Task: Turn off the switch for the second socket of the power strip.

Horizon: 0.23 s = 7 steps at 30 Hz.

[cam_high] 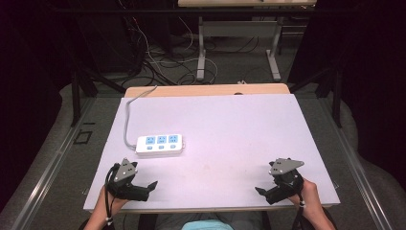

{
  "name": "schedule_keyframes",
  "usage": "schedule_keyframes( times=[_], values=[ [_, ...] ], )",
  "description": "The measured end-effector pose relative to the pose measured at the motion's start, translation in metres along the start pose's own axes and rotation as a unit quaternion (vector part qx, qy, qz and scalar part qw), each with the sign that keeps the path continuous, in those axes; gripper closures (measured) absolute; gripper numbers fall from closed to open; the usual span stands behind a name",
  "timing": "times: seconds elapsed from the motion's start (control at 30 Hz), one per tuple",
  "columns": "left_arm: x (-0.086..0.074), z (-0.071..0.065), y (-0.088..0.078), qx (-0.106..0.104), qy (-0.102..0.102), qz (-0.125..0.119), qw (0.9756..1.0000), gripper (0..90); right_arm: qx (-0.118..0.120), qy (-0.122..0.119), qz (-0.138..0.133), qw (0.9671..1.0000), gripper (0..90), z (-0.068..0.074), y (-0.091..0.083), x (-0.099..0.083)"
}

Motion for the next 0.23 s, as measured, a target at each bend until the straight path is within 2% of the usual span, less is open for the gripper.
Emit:
schedule_keyframes(
  times=[0.23],
  values=[
    [-0.0004, 0.0006, 0.0021, -0.004, -0.002, 0.003, 1.0000, 0.0, 0.003, -0.002, -0.001, 1.0000, 0.9, 0.0001, 0.0003, -0.0001]
  ],
)
Point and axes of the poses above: each handheld gripper's, and its own axes: y roughly forward along the jaws, x roughly out of its top, z roughly to its left, the point moved 5 cm from there along y, roughly forward along the jaws
